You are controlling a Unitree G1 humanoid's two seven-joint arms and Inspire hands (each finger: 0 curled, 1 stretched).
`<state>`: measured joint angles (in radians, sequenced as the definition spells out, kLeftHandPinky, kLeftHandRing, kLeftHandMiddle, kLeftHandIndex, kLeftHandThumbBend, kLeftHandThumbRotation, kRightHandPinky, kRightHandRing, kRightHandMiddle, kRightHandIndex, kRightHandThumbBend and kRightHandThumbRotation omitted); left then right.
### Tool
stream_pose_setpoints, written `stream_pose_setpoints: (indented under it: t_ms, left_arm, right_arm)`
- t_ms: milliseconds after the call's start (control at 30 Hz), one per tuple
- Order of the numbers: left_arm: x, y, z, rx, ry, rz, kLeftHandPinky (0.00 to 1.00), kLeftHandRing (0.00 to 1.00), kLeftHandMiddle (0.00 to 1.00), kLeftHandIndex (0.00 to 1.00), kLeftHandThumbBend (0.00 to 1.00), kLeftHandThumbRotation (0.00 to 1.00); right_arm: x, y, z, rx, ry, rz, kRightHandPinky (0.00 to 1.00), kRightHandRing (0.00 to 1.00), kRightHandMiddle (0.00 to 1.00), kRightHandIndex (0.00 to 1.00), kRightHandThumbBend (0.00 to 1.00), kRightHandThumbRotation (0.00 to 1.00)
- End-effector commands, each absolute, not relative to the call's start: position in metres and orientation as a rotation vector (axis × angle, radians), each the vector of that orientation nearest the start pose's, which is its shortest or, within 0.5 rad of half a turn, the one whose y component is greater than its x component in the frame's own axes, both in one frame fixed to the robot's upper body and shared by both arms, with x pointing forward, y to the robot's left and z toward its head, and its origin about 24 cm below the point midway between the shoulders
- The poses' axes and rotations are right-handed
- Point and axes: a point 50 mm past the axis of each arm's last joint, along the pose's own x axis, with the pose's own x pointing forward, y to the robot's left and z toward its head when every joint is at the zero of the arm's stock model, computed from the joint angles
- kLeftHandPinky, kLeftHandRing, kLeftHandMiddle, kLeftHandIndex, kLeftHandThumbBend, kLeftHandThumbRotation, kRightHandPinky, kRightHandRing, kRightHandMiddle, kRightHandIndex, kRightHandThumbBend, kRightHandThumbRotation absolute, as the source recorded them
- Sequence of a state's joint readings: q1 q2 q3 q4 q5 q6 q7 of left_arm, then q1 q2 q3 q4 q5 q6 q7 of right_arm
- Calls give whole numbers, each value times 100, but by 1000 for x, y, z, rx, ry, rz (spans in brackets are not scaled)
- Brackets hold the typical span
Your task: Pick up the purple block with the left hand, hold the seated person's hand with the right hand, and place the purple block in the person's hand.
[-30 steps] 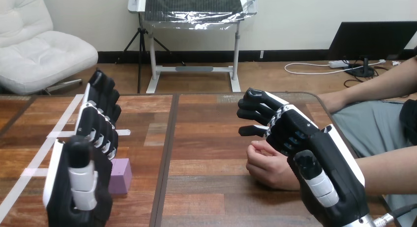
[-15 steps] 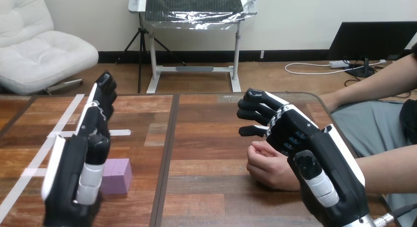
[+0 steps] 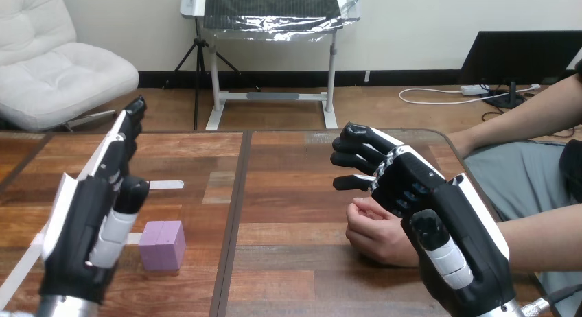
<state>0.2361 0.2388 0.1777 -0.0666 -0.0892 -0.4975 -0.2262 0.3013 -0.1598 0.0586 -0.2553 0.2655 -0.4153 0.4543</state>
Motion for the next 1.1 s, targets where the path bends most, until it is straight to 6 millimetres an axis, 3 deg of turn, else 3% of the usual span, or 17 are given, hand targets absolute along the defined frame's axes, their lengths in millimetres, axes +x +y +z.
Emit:
stream_pose_setpoints:
  t_ms: [0,333,667,1067]
  left_arm:
    - [214,233,80,314,-388,-74,100,100,100,95,91,100]
    - [229,246,77,383,-338,-62,100,99,99,95,99,100]
    - [241,254,74,464,-299,-61,100,99,98,95,99,100]
    - [258,261,66,512,-229,-90,97,97,97,95,77,100]
  right_arm:
    - [193,-155,91,36,-477,437,74,83,84,84,95,82]
    - [192,-154,92,43,-475,435,74,83,84,84,97,81]
    - [193,-154,92,53,-479,435,75,84,84,84,95,80]
    - [194,-155,91,45,-483,428,74,83,83,84,95,81]
